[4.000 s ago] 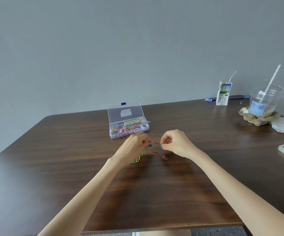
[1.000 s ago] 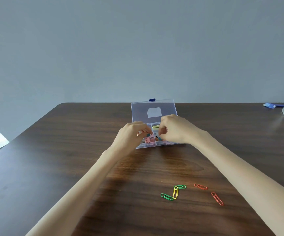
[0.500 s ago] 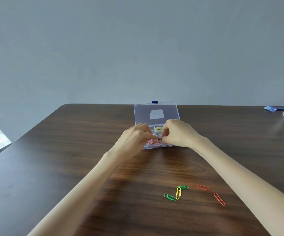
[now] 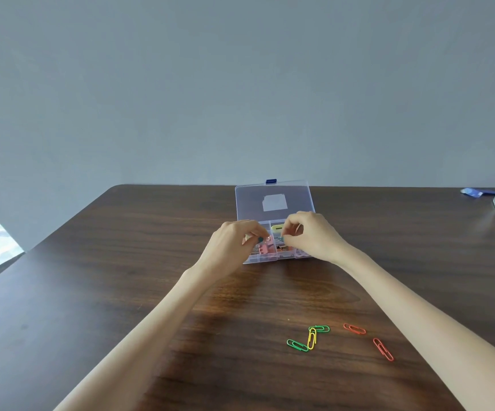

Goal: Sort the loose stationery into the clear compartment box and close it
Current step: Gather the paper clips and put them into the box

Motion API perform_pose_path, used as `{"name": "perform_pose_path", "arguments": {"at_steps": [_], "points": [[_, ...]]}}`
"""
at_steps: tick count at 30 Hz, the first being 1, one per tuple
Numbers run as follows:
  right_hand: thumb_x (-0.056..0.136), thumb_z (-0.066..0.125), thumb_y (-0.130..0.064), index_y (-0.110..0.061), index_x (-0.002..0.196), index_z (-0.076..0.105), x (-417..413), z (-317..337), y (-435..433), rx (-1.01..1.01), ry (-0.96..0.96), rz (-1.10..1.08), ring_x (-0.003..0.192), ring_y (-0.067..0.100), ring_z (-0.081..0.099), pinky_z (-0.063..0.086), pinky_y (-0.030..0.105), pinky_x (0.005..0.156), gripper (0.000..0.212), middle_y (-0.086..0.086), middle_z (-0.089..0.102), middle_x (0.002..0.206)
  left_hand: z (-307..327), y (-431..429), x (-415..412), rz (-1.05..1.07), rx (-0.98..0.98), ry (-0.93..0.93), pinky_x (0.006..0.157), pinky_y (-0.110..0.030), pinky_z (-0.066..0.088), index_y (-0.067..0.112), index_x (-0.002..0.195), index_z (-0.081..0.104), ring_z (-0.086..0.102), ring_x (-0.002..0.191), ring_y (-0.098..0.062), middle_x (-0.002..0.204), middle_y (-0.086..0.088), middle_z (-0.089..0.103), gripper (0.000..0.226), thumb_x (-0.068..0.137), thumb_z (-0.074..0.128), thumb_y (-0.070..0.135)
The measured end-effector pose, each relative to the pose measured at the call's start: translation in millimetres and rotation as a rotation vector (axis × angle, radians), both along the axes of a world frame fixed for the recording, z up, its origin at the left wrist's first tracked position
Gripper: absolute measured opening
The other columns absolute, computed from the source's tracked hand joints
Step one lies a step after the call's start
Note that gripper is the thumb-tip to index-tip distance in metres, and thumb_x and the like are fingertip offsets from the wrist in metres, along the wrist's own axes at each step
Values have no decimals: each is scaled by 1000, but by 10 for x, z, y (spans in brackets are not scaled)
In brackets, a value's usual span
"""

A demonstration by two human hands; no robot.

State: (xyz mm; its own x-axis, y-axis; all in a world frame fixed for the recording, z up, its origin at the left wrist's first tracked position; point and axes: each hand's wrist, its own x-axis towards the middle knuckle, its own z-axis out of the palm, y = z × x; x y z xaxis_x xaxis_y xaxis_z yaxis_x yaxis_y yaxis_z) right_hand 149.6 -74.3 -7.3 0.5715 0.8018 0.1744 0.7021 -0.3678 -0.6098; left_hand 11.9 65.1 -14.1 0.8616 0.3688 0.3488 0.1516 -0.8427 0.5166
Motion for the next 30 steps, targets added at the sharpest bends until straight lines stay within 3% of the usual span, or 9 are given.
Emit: {"name": "perform_pose_path", "arguments": {"at_steps": [5,9,12,16,23,28,30], "points": [[87,62,-18,-17,81,63,74,26,3,75,-70,-11,78,14,60,51,32,70,6,-4,61,87,9,-32,61,18,-34,-21,76,-28,53,22,94,71,58,78,-2,90,13,71,15,89,63,11],[88,61,-18,-17,84,64,135,49,4,-4,-288,44,78,13,57,40,23,64,5,-4,61,90,-13,-61,114,33,-37,-22,74,-28,53,25,91,70,57,75,5,82,19,66,11,88,66,16],[88,64,-17,-17,87,69,143,12,13,-47,-349,71,78,10,53,36,20,67,6,-3,66,93,-30,-86,132,44,-36,-27,73,-29,54,24,89,70,58,75,0,81,19,65,10,87,66,15],[87,66,-17,-17,87,72,155,3,-46,-3,-286,49,78,8,53,33,11,61,6,-4,66,94,-39,-129,129,48,-40,-40,70,-24,53,23,87,69,58,73,0,83,16,65,11,88,66,12],[85,67,-11,-19,81,71,6,71,-495,157,-125,20,69,5,56,39,17,61,10,-10,62,82,-1,-363,52,-39,-108,-86,69,-25,53,23,85,71,60,72,-3,80,18,67,15,85,66,9],[83,69,-11,-21,78,71,-219,-11,-966,112,-41,19,67,0,54,40,14,62,11,-10,62,78,-21,-706,-108,-142,-138,-59,67,-15,45,21,83,71,54,69,0,73,19,62,10,83,69,12],[83,69,-13,-23,77,71,-310,-42,-1145,71,-23,4,68,-1,55,41,15,64,11,-9,64,80,-31,-837,-176,-167,-132,-14,67,-17,45,24,82,70,53,69,-1,74,17,62,13,83,68,11]]}}
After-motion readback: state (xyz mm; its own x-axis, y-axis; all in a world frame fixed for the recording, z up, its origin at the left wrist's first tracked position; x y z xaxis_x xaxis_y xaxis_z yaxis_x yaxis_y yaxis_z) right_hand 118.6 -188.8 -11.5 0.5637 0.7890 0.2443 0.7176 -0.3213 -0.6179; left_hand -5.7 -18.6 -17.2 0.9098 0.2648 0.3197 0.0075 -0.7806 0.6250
